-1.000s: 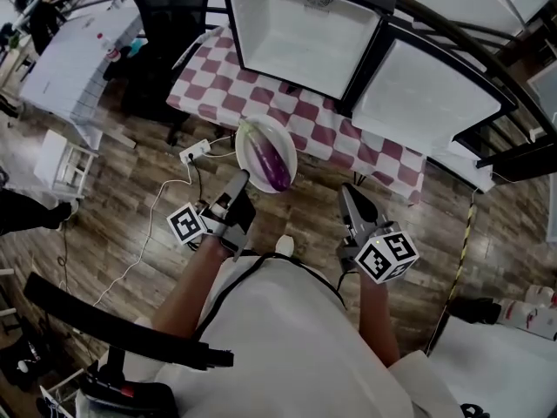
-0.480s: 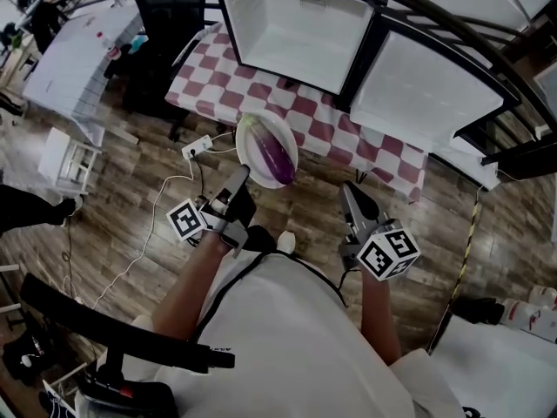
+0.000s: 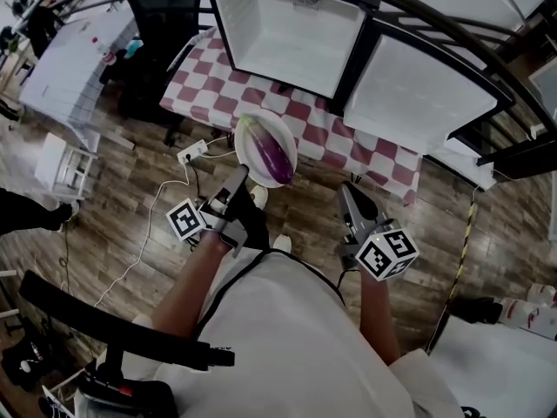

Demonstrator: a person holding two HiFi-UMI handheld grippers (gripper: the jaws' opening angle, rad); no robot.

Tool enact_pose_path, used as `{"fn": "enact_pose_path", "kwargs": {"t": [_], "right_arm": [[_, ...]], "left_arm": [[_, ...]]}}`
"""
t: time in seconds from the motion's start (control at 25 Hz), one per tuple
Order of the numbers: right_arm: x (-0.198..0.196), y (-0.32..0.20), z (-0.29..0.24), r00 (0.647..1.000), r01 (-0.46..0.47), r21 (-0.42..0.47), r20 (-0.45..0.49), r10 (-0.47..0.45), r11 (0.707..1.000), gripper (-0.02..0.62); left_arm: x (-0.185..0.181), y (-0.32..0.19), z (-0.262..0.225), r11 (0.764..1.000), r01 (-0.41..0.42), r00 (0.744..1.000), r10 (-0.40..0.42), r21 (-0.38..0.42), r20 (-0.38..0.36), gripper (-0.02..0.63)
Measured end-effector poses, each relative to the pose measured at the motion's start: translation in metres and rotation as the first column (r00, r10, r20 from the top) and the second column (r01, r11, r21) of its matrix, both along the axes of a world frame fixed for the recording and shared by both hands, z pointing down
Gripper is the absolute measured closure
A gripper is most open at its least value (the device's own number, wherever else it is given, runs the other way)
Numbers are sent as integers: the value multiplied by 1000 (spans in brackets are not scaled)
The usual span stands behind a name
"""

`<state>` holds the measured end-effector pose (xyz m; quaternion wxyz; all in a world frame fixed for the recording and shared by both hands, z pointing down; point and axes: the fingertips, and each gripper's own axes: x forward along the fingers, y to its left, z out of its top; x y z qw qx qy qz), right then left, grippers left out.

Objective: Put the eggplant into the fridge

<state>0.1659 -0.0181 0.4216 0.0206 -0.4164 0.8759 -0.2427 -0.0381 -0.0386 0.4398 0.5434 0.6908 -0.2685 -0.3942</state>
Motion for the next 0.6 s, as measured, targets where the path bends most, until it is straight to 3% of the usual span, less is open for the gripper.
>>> {"fn": "enact_pose_path", "kwargs": {"t": [0.6], "right_arm": [[-4, -47, 5, 999, -33, -14, -9, 33, 999, 589]], "left_arm": [[2, -60, 10, 999, -41, 998, 41, -2, -39, 578]]}}
